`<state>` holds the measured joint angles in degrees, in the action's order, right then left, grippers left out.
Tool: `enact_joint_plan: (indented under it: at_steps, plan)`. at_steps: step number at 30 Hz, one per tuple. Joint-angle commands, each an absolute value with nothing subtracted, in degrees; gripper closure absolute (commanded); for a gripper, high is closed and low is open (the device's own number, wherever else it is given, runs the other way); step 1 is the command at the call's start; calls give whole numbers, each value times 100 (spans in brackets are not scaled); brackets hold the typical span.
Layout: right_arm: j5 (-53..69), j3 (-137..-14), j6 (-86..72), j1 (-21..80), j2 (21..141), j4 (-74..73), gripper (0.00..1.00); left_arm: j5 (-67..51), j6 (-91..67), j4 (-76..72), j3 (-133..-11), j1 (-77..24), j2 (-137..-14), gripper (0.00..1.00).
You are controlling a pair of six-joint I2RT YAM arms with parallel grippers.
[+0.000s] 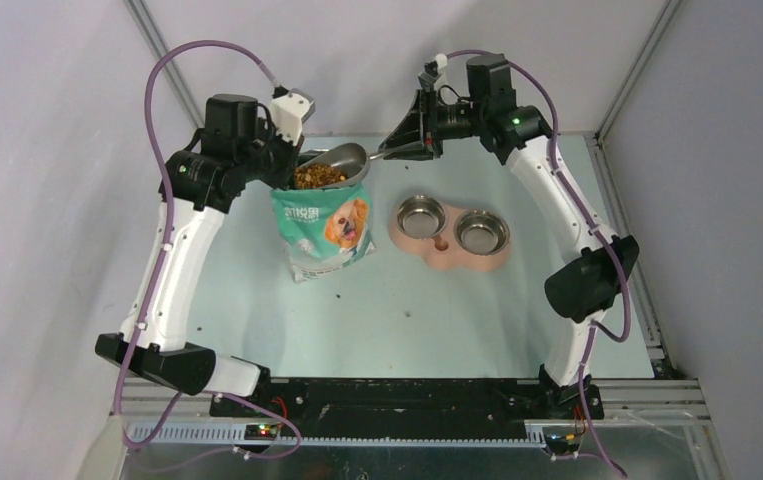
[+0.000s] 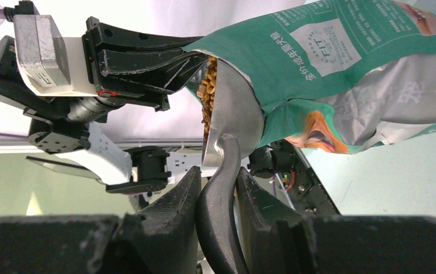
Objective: Serve the pet food
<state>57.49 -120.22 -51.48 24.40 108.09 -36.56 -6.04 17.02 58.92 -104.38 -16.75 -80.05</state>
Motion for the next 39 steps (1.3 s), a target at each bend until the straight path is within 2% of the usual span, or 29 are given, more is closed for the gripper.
enact_joint_plan:
  at_steps: [1,8,15,26,34,39]
  plan:
    - [6190,-12162,-5576,2275,10835,-2840,100,-452,1899,5652,-10781,-1687,-7910,100]
    - [6405,-11680,-5796,2027,10484,-2532,100,-258,1942,5632,-10778,-1679,-7869,100]
    - [6955,-11066,-6305,1639,10142,-1617,100,-28,2014,5585,-10565,-1670,-7767,100]
    - [7251,-9274,-7234,894,9250,47,100,191,2076,5579,-10154,-1661,-7567,100]
    - [7180,-7211,-8221,-333,8424,2039,100,78,1984,5584,-10103,-1654,-7462,100]
    - [7210,-6240,-8030,-1109,8058,2274,100,44,1938,5603,-10133,-1653,-7419,100]
